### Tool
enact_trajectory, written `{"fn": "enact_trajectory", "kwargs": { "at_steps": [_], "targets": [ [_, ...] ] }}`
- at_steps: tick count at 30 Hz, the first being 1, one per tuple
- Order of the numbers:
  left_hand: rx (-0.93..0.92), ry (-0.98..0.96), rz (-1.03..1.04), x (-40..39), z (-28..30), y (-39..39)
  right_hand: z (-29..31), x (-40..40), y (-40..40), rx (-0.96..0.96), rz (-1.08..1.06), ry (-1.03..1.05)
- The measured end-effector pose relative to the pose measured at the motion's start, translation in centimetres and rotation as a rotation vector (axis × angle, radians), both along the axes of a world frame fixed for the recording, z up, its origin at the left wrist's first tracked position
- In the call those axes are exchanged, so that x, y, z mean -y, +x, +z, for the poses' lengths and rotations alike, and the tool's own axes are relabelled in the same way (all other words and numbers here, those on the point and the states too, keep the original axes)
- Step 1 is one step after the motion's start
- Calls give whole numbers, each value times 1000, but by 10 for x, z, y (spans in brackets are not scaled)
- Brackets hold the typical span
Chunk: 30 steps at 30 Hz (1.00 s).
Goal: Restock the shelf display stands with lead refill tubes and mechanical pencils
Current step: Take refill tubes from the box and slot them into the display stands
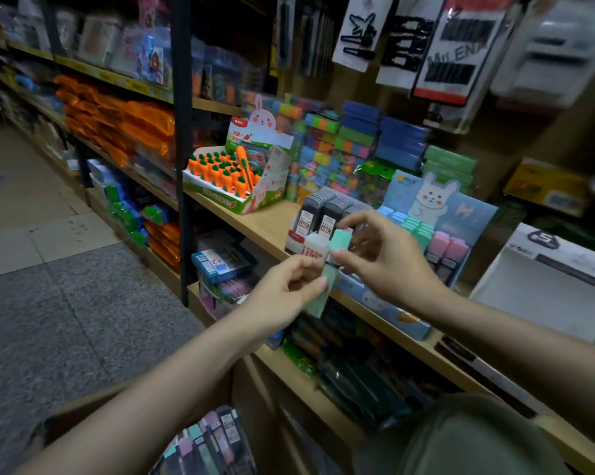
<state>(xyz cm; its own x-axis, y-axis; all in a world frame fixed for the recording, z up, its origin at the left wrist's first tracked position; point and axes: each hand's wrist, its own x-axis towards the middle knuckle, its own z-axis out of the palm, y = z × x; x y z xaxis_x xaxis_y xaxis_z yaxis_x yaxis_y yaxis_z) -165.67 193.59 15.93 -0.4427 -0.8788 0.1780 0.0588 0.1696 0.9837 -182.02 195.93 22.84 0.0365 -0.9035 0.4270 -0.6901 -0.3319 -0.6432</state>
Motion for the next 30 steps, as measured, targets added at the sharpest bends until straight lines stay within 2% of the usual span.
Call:
{"fn": "enact_trajectory", "kwargs": {
  "at_steps": [3,7,12,18,25,30],
  "targets": [
    [230,-191,74,0,-8,-3,27,-5,-40,-29,-107,-9],
    [524,-481,92,1,-22,-6,45,-12,-89,-192,-304,-76],
    [718,-602,11,1,-36,-33,33,-9,-102,-291,-319,-170],
    [793,-743,25,9,-48,-45,11,6,-102,-300,-336,-184],
    [817,-713,28,16,-57,-43,-6,17,-105,-292,-343,-165],
    [813,-744,76,19,-58,-47,-14,20,-107,-410,-367,-195]
  ]
}}
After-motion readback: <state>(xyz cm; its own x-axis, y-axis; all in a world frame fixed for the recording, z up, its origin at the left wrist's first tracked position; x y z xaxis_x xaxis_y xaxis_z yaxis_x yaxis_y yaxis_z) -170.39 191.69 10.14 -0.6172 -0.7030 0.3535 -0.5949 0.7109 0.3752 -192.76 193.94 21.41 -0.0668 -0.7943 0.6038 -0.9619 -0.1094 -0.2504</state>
